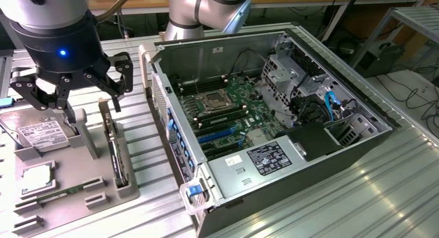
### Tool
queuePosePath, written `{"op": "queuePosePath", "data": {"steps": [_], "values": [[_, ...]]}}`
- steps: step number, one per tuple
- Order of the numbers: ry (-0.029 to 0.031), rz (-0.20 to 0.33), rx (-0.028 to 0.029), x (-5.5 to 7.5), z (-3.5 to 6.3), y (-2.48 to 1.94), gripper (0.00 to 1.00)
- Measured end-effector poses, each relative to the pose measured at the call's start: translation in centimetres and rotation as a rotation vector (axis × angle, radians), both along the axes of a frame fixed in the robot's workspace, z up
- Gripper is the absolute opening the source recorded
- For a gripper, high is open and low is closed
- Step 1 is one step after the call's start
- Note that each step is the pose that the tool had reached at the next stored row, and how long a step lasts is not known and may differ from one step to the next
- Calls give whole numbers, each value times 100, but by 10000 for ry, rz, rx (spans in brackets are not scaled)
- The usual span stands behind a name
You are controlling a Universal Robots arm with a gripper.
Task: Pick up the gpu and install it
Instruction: 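Pick up the gpu and move the gpu toward the slot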
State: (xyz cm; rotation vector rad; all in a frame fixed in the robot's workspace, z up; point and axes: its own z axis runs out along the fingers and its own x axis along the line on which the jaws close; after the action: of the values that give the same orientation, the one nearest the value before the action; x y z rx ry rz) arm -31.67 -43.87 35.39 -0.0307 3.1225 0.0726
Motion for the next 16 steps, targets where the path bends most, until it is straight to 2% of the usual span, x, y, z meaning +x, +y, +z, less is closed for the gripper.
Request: {"op": "queuePosePath", "data": {"steps": [16], "values": [[1, 0, 0, 0, -74, 0, 73]]}}
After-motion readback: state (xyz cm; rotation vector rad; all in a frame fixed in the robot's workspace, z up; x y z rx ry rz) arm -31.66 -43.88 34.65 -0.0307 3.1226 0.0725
